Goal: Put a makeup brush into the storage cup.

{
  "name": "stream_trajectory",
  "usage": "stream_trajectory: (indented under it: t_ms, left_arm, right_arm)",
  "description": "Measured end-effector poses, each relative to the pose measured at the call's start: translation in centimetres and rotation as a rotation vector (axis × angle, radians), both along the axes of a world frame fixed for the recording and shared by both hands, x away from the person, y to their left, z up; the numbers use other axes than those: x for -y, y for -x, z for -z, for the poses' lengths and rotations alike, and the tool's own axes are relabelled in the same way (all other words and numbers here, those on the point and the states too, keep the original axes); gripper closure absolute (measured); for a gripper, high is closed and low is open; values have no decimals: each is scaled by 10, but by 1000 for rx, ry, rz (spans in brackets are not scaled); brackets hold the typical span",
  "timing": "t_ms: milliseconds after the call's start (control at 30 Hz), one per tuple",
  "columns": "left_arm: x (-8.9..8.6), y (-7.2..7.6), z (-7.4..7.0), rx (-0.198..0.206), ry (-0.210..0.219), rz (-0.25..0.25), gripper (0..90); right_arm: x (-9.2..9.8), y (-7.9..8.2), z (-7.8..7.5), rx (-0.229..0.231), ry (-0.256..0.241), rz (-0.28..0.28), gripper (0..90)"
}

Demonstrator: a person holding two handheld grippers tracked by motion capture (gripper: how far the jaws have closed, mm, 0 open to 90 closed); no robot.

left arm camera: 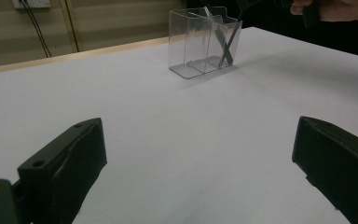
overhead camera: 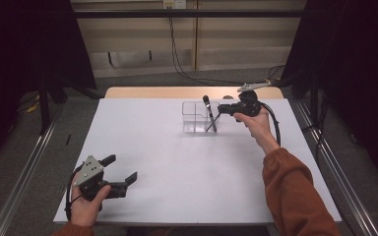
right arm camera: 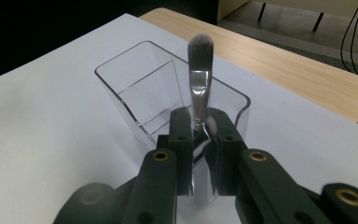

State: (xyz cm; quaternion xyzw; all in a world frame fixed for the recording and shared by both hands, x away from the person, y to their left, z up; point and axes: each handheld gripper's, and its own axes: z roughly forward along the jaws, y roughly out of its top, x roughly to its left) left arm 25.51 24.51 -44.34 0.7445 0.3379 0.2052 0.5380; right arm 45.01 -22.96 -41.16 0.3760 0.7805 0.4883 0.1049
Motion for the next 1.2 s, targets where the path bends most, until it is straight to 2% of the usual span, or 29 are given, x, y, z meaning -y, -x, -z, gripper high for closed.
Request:
stream_trajectory:
  t_ms: [167,267,367,433,700,767,867,967,1033,1133,1200]
  left_arm:
    - [0,0,0,0,-1,0,27]
    - [0,0,0,-2,3,1,28]
    - [1,-1,0,-3,6,0,27]
    - [1,-1,0,-4,8,-1,28]
    - [4,-6,0,-9,6,0,27]
    - [4,-6,1,-14,5,-1,27]
    - [2,-6,1,-13,13,-13,27]
    - [2,-7,1,-16,12,-18,27]
    - [2,-6,1,-13,3,-9,28]
    - [2,-5,1,-11,5,-12,27]
    - [1,-5,0,-9,7,-14,27]
  right_arm:
    - [1,3,2,14,-3,16,734]
    - [3,6,4,24,5,37,649]
    - [6,9,3,33,-11,43,572]
    - [7,10,3,45,-20,55,480]
    - [10,16,3,64,-23,77,226]
    - [11,17,3,67,-31,79,188]
    - [13,18,2,69,-40,99,61]
    - [14,19,3,70,-57,102,0]
    - [15,22,5,83,-61,101,13]
    - [15,25,7,76,-45,108,6]
    - [17,28,8,79,-56,93,6]
